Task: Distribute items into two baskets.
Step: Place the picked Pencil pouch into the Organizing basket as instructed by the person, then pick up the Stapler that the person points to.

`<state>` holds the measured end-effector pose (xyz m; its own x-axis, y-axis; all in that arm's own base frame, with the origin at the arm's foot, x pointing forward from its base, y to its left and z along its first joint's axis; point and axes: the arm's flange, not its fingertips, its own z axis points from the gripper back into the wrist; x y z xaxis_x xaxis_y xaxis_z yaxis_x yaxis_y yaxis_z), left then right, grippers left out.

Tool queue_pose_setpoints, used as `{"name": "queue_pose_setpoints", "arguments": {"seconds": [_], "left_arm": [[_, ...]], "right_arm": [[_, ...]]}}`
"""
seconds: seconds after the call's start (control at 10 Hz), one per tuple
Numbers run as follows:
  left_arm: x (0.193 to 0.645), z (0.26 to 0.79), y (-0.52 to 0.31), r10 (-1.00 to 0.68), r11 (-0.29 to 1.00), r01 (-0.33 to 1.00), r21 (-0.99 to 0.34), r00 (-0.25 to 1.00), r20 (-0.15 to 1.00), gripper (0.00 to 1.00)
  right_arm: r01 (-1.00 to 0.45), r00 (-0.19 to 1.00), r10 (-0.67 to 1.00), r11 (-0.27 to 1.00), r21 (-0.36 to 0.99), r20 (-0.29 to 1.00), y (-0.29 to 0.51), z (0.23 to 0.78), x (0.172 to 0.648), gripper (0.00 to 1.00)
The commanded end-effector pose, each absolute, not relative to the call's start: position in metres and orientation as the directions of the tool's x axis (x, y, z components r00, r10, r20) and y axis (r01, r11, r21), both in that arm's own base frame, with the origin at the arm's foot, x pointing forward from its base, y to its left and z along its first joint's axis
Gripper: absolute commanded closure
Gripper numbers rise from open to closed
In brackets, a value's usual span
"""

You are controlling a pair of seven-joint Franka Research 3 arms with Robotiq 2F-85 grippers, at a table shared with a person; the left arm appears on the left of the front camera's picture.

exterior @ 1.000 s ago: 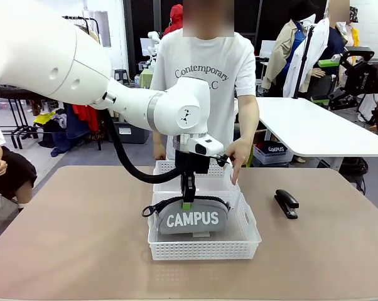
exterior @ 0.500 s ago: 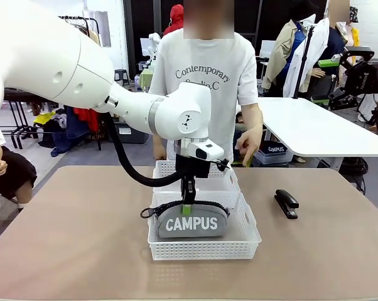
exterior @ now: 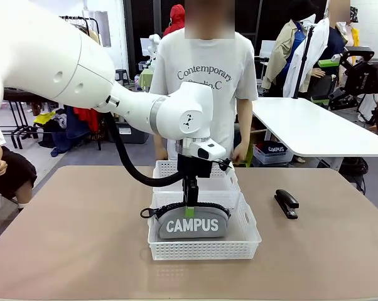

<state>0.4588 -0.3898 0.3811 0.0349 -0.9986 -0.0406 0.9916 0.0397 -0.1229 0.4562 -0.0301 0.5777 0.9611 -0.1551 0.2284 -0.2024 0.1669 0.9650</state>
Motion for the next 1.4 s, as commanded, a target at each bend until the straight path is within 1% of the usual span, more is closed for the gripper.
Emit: {"name": "queue_pose_setpoints", "arguments": {"seconds": [0.0, 0.6, 0.7, 0.8, 1.3], "left_arm": [[0.454, 0.392, -0.385, -0.998, 0.067, 0.991, -0.112, 0.065, -0.019, 0.00], [0.446, 0.411, -0.386, -0.999, 0.041, 0.995, -0.091, 0.043, 0.019, 0.00], [0.444, 0.413, -0.387, -0.999, 0.032, 0.997, -0.076, 0.034, 0.013, 0.00], [0.453, 0.409, -0.392, -0.999, 0.047, 0.995, -0.092, 0.047, -0.007, 0.00], [0.453, 0.409, -0.392, -0.999, 0.047, 0.995, -0.092, 0.047, -0.007, 0.00]], "right_arm": [[-0.204, 0.961, -0.153, 0.169, 0.964, 0.230, -0.029, 0.579, 0.455, 0.00], [-0.204, 0.961, -0.153, 0.169, 0.964, 0.230, -0.029, 0.579, 0.455, 0.00], [-0.204, 0.961, -0.153, 0.169, 0.964, 0.230, -0.029, 0.579, 0.455, 0.00], [-0.204, 0.961, -0.153, 0.169, 0.964, 0.230, -0.029, 0.579, 0.455, 0.00], [-0.204, 0.961, -0.153, 0.169, 0.964, 0.230, -0.029, 0.579, 0.455, 0.00]]}}
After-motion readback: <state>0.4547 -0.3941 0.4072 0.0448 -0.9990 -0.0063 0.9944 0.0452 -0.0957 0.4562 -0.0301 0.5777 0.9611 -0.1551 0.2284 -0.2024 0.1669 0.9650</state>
